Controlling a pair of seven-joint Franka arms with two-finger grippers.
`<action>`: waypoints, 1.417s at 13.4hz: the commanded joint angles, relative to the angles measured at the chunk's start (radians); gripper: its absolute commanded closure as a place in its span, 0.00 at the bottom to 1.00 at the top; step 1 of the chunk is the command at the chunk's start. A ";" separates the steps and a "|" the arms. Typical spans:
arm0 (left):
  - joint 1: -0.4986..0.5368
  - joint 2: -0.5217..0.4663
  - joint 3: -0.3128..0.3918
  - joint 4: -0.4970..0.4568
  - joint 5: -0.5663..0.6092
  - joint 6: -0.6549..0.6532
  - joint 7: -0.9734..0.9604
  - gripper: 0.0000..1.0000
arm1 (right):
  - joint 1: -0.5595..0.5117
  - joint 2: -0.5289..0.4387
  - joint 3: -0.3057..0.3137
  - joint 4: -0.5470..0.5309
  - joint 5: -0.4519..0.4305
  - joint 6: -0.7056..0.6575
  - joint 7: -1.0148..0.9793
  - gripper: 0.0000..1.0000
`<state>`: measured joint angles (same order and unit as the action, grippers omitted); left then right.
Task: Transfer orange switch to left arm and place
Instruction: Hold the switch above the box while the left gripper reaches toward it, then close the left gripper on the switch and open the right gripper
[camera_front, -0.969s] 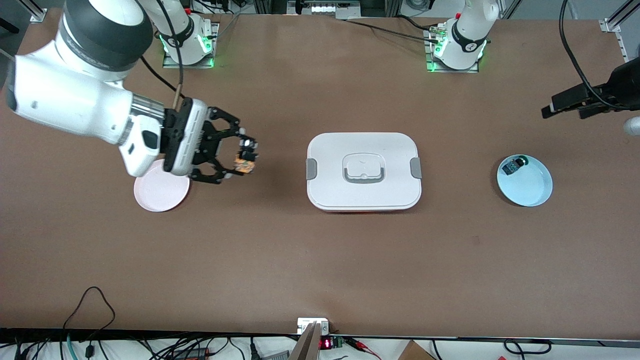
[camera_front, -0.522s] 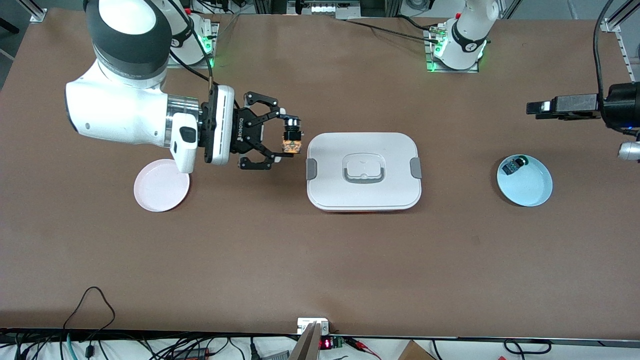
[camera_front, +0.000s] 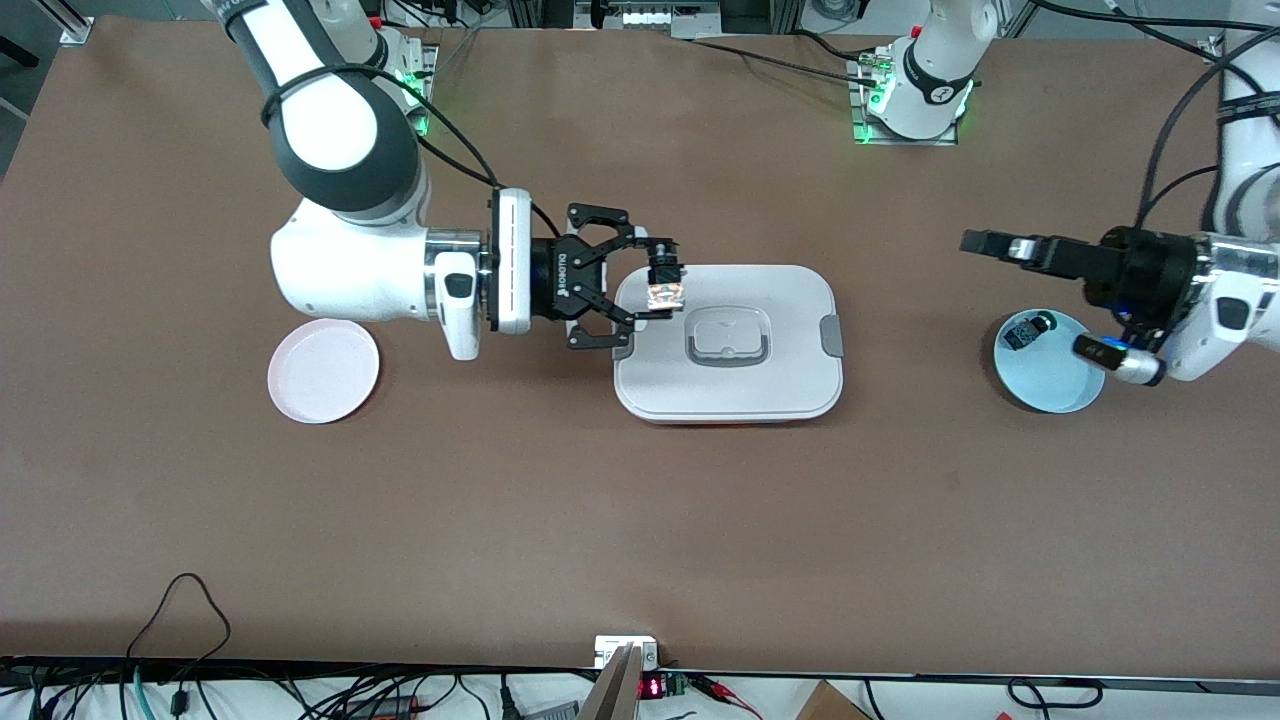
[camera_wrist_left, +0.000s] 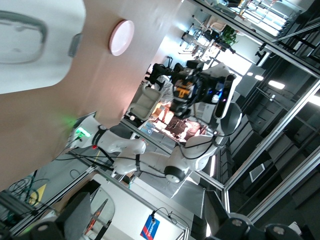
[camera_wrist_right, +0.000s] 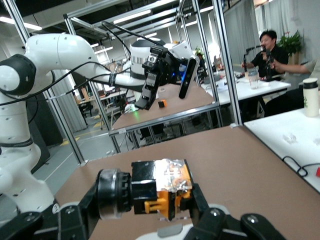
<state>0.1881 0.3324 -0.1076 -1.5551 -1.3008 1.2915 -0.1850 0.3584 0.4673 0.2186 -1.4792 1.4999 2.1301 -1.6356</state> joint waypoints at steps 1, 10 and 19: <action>-0.105 -0.010 0.002 -0.010 -0.046 0.139 -0.043 0.00 | 0.068 0.013 -0.004 0.016 0.080 0.098 -0.069 0.94; -0.219 -0.022 -0.058 -0.037 -0.041 0.400 0.122 0.00 | 0.142 0.019 -0.007 0.031 0.097 0.218 -0.063 0.94; -0.219 -0.022 -0.123 -0.089 -0.054 0.473 0.178 0.02 | 0.142 0.019 -0.007 0.048 0.191 0.214 -0.090 0.94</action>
<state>-0.0337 0.3324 -0.2267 -1.6247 -1.3244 1.7514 0.0074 0.4890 0.4769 0.2163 -1.4554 1.6503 2.3360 -1.6998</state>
